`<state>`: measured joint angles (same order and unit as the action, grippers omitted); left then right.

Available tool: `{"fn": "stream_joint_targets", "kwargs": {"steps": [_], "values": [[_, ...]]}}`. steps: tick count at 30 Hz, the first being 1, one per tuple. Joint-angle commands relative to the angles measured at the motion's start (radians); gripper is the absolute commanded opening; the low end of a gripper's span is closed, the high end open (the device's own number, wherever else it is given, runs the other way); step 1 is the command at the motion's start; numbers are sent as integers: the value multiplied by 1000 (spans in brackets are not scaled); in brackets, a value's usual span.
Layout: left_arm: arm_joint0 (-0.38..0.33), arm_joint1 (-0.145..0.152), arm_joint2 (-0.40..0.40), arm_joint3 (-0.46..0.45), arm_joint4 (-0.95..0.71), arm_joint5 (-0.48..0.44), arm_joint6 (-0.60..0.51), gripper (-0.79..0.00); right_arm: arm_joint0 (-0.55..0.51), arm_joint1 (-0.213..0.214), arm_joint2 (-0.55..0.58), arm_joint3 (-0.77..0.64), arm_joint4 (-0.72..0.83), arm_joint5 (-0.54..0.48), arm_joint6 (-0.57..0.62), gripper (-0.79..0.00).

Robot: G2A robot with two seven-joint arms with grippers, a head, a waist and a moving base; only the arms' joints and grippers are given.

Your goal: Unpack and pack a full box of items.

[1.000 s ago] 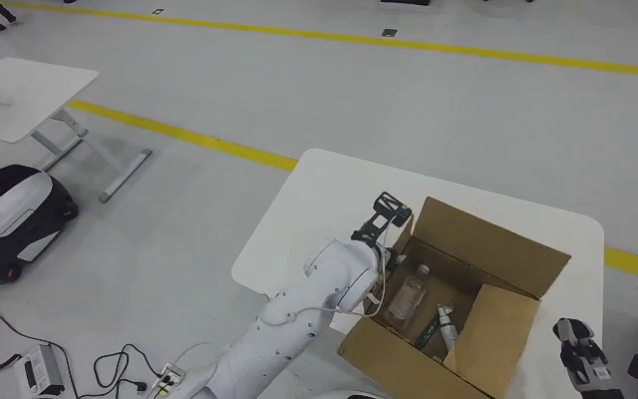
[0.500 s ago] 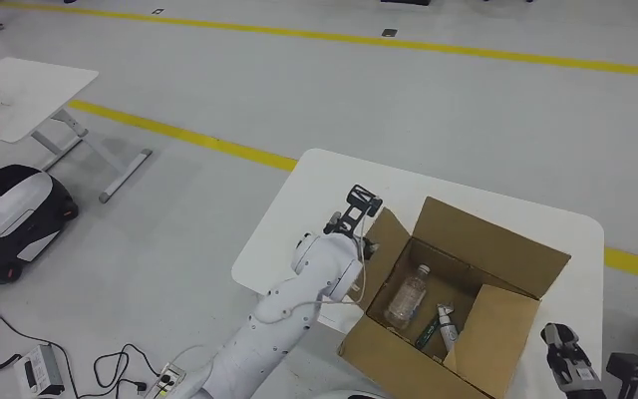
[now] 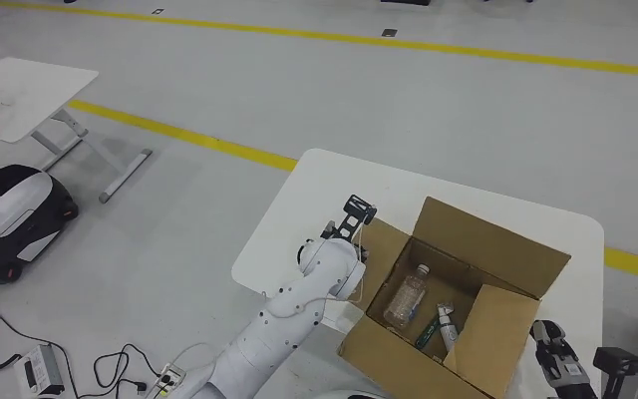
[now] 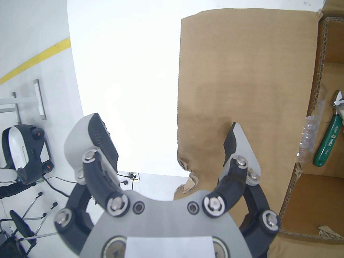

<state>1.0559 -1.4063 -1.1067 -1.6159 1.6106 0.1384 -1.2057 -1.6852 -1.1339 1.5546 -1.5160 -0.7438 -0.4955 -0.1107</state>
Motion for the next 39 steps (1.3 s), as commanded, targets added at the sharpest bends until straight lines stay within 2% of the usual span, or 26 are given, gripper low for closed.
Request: {"fn": "stream_joint_targets", "kwargs": {"steps": [1, 6, 13, 18, 25, 28, 32, 39], "values": [[0, -2, 0, 2, 1, 1, 0, 0, 5, -1, -2, 2, 1, -4, 3, -785], [12, -3, -13, -46, -2, -7, -1, 0, 19, -3, -12, 6, 8, -13, 17, -785], [67, 3, -43, -229, 15, -41, -18, 0, 39, -6, -33, -8, 10, -16, 38, -785], [98, 4, -54, -327, 14, -68, -10, 0, 65, -9, -50, -13, 14, -14, 53, -785], [114, 1, -32, -399, -80, -149, 46, 0, 62, -11, -43, -13, -3, 6, 28, -785], [103, -3, -9, -378, -186, -217, 88, 0, 30, -8, -9, -33, -12, 6, -1, -785], [52, -11, 37, -299, -302, -307, 121, 0, -28, -3, 48, -74, -33, 5, -37, -785], [-37, -33, 141, -142, -406, -354, 176, 0, -96, 0, 94, -86, -129, 30, -91, -785]]}}
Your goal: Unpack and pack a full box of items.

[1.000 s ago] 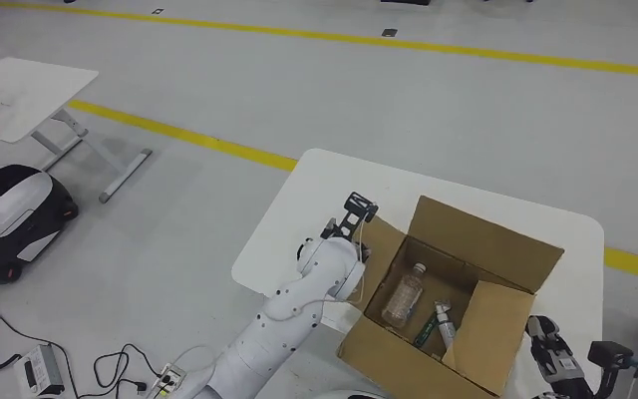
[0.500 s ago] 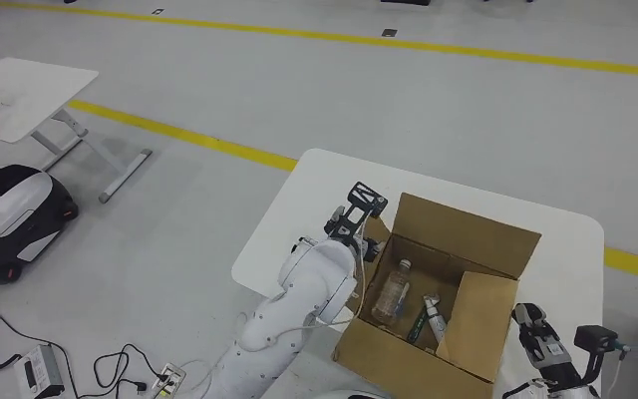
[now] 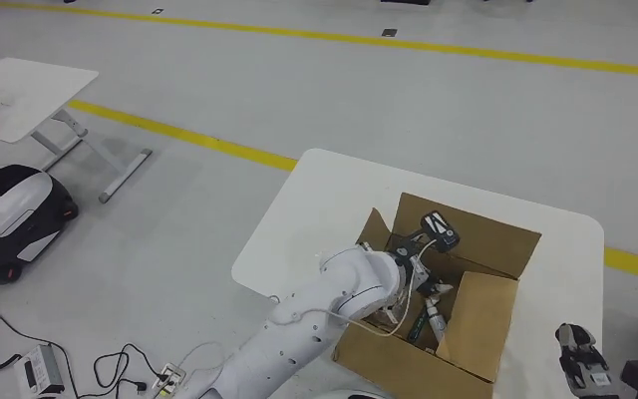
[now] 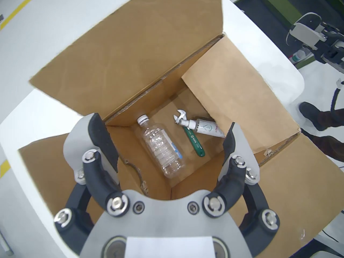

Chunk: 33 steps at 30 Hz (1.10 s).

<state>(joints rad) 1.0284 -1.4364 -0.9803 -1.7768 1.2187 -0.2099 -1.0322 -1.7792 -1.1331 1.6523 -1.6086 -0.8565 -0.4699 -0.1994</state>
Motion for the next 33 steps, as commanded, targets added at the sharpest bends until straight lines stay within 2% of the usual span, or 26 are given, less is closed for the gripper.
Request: {"fn": "stream_joint_targets", "kwargs": {"steps": [1, 3, 9, 22, 24, 27, 33], "values": [[-19, -5, 29, 32, -15, -12, 3, 0, 0, -2, -15, 14, -32, 11, -5, -785], [-33, -8, 51, 47, -11, -19, 5, 0, 13, -5, -41, 33, -65, 18, -13, -785], [-33, -8, 51, 47, -11, -19, 5, 0, 89, -19, -150, 104, -155, 55, -29, -785], [-33, -8, 51, 47, -11, -19, 5, 0, 190, -42, -290, 181, -220, 71, -26, -785], [-30, -9, 51, 48, -16, -17, 13, 0, 193, -43, -291, 182, -220, 76, -32, -785], [-26, -13, 40, 92, -108, -6, 46, 0, 178, -40, -263, 174, -199, 86, -49, -785], [-101, -35, 44, 270, -381, -19, 41, 0, 93, -23, -122, 120, -121, 71, -80, -785]]}}
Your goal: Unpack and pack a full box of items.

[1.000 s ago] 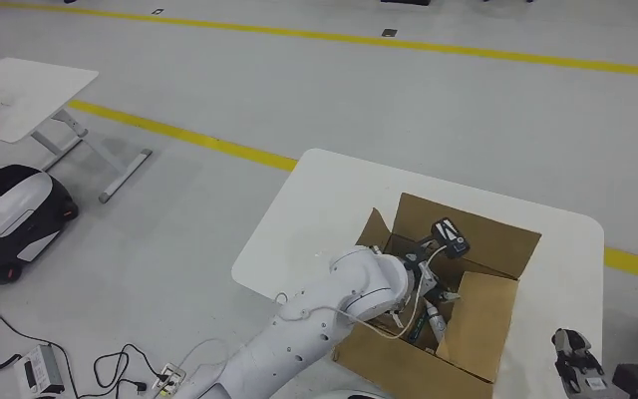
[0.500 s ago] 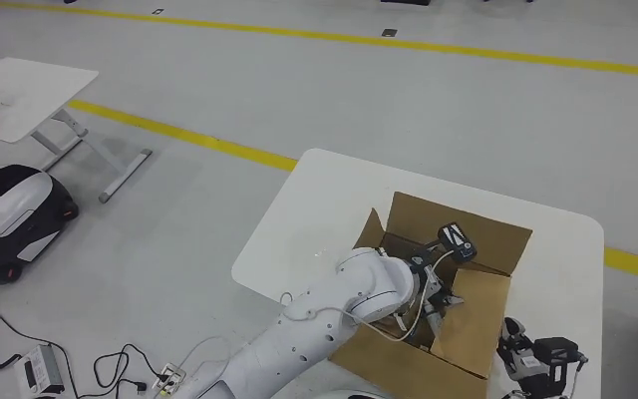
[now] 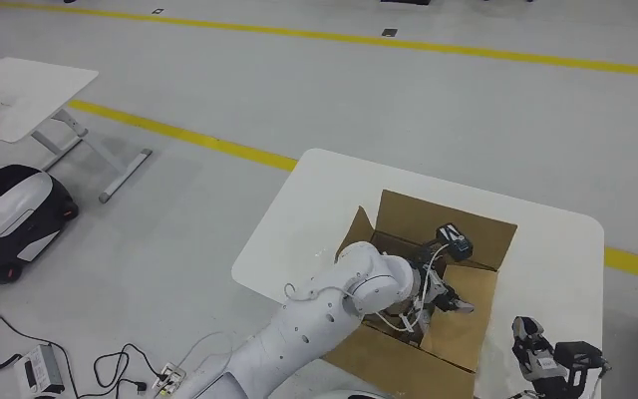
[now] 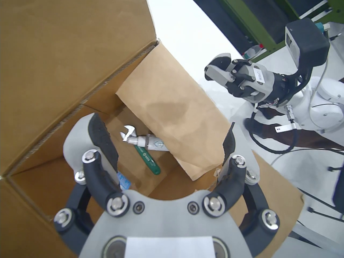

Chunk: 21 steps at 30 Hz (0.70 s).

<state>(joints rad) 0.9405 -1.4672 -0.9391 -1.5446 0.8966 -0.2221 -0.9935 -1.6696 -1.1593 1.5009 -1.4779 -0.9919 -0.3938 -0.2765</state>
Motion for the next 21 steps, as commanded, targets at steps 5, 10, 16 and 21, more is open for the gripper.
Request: {"fn": "stream_joint_targets", "kwargs": {"steps": [5, 10, 16, 21], "values": [[-78, -22, 14, 219, -212, 1, 19, 0, -102, 15, 140, -83, 53, -26, -13, -785], [-134, -36, 31, 361, -285, 15, 31, 0, -160, 18, 185, -146, 30, -27, -11, -785], [-167, -53, 61, 483, -360, -7, 47, 0, -169, 14, 163, -146, -6, -16, -21, -785], [-204, -68, 90, 579, -390, -27, 63, 0, -164, 11, 145, -133, -28, -11, -33, -785]]}}
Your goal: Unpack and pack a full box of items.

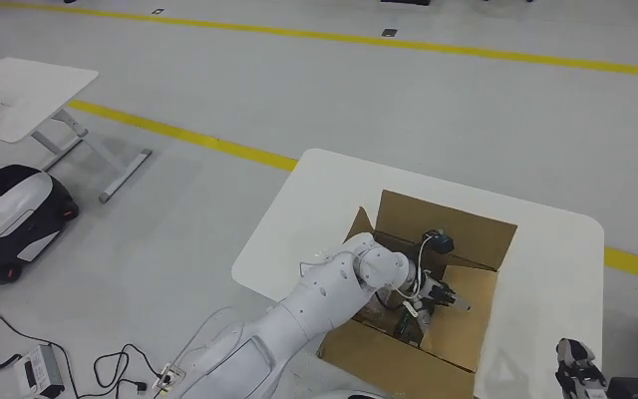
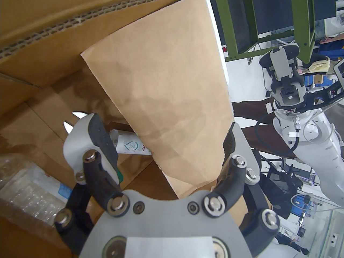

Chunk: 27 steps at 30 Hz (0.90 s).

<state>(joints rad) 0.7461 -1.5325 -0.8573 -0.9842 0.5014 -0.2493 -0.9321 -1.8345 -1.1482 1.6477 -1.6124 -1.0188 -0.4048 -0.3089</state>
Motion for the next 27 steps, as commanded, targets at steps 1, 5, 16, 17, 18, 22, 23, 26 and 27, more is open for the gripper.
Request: {"fn": "stream_joint_targets", "kwargs": {"steps": [1, 5, 16, 17, 18, 22, 23, 26, 27], "values": [[-19, -5, 18, 29, 18, -2, 6, 0, 3, -1, -3, 3, -2, 1, -2, -785], [-35, -8, 40, 34, 70, 6, 7, 0, 3, -2, -2, 1, -4, 1, -4, -785], [-15, -10, 1, 65, -62, 1, 27, 0, -3, -4, 13, -22, 0, -2, 2, -785], [-16, -11, -6, 80, -96, -9, 27, 0, -3, -4, 13, -22, -2, -1, 4, -785], [-17, -13, -13, 94, -129, -19, 23, 0, -2, -4, 12, -22, -3, -1, 5, -785], [-35, -19, -24, 164, -208, -48, 13, 0, 7, -6, 2, -7, -11, -2, 16, -785], [-42, -21, -23, 179, -216, -54, 11, 0, 11, -7, -3, -1, -14, -1, 20, -785], [-57, -28, -19, 225, -250, -69, 5, 0, 30, -9, -25, 21, -19, -4, 34, -785], [-62, -30, -15, 237, -257, -75, 5, 0, 38, -10, -34, 29, -18, -6, 39, -785]]}}
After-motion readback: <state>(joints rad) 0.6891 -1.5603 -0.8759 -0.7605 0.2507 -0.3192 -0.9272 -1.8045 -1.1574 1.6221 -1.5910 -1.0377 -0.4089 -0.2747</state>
